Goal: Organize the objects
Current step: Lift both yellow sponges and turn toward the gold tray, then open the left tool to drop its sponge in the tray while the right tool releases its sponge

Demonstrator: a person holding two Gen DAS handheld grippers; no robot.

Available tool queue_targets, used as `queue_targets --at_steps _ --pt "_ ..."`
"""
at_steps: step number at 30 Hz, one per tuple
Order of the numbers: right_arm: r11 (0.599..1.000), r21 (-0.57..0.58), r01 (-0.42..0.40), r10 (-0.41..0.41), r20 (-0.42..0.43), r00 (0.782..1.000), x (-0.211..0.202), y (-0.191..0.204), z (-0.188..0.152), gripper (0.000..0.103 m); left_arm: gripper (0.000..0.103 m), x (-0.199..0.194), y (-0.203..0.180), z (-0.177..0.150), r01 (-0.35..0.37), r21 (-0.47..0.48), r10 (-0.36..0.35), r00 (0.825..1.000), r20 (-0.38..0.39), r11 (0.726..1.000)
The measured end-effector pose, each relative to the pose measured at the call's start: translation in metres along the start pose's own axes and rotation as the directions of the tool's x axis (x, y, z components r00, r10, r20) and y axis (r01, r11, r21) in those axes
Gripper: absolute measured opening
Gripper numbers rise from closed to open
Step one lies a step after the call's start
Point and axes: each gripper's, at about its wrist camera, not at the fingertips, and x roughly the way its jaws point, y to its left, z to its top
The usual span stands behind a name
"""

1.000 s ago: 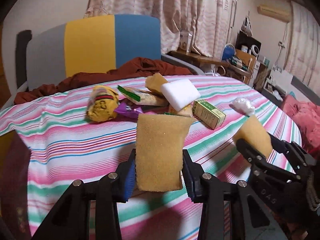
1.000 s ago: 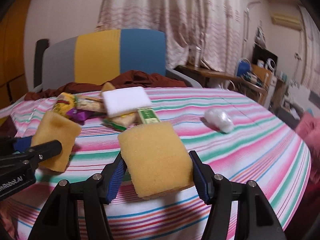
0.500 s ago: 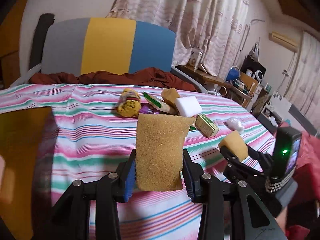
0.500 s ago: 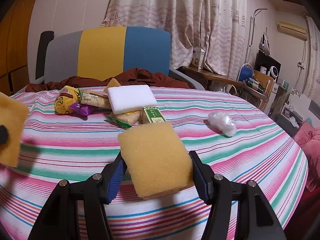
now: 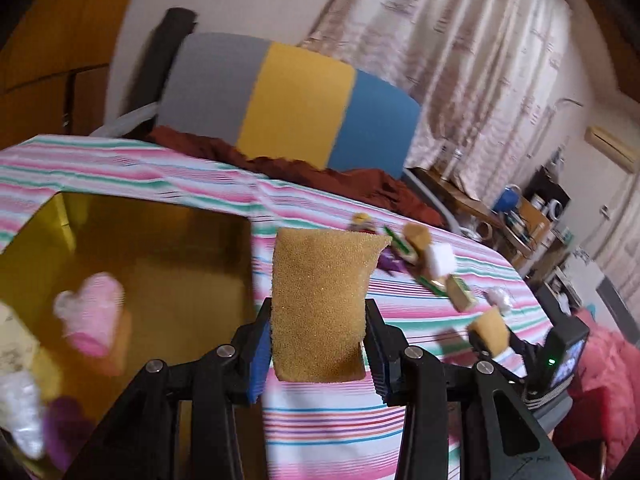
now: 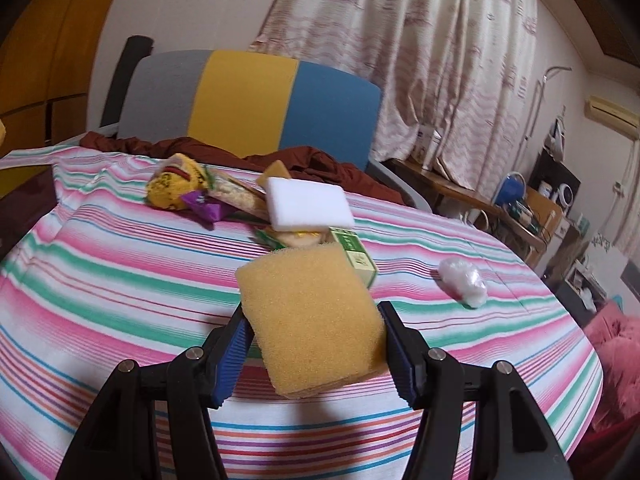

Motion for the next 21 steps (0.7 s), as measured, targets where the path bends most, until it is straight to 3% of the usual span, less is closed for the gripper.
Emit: queue_targets --at_steps 5,11,14,19,21 --pt "0.999 0.03 -0.034 0.034 -0.005 0.999 -0.009 0.004 -0.002 0.062 0.042 -0.01 0.037 0.0 -0.064 -0.047 0.063 0.998 -0.021 0.997" --pt "0.963 0.214 -0.164 0.166 0.007 0.986 -0.039 0.017 0.0 0.062 0.042 -0.008 0.071 -0.006 -0.144 -0.075 0.138 0.988 -0.075 0.987" --pt "0.93 0.269 -0.252 0.248 0.046 0.968 -0.06 0.032 0.01 0.062 0.042 -0.001 0.082 -0.008 -0.167 -0.086 0.156 0.981 -0.118 0.982" --pt "0.889 0.255 -0.38 0.369 0.093 0.925 -0.09 0.063 0.034 0.062 0.042 0.007 0.086 -0.013 -0.186 -0.077 0.172 0.971 -0.165 0.98" --pt "0.869 0.254 -0.425 0.414 0.098 0.905 -0.099 0.075 0.043 0.062 0.048 0.009 0.085 -0.013 -0.178 -0.078 0.163 0.972 -0.171 0.981"
